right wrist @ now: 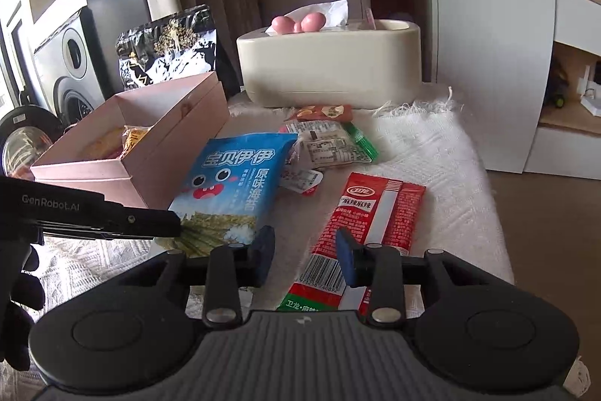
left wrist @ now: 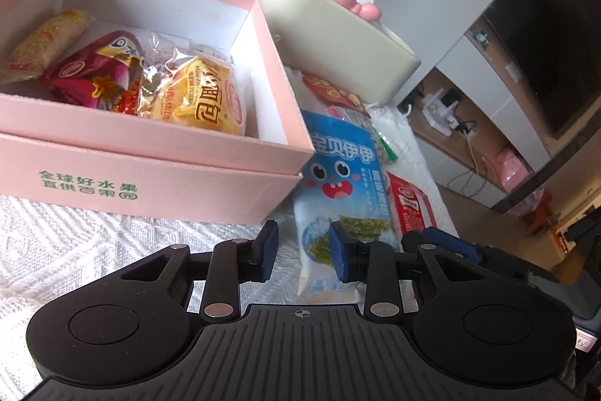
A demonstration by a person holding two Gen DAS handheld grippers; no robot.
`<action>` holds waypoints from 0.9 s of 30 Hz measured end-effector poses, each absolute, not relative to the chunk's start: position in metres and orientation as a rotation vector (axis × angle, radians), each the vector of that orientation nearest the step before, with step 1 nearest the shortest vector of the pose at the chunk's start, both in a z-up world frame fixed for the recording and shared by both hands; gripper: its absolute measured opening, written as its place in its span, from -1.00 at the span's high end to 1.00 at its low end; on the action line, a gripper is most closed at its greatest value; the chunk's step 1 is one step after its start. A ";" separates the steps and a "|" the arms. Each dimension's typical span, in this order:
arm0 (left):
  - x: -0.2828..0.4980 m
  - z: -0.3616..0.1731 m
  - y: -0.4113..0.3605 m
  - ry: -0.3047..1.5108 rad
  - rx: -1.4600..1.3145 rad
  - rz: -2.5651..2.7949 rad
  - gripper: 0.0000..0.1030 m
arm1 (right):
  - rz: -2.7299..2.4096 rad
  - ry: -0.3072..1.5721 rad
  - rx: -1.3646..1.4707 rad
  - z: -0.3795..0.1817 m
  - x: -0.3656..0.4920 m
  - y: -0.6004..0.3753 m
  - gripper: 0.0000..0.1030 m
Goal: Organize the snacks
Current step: 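Grasp the blue seaweed bag with the left tool and lift it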
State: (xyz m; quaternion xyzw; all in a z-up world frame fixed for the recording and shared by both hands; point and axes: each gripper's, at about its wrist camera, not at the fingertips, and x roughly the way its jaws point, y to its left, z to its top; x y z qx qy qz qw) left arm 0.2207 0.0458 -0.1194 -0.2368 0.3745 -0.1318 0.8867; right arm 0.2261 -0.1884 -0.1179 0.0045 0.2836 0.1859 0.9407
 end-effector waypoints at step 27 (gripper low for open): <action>0.215 -0.082 -0.011 0.714 -0.348 -0.375 0.24 | 0.390 0.571 -0.053 -0.118 0.219 -0.179 0.30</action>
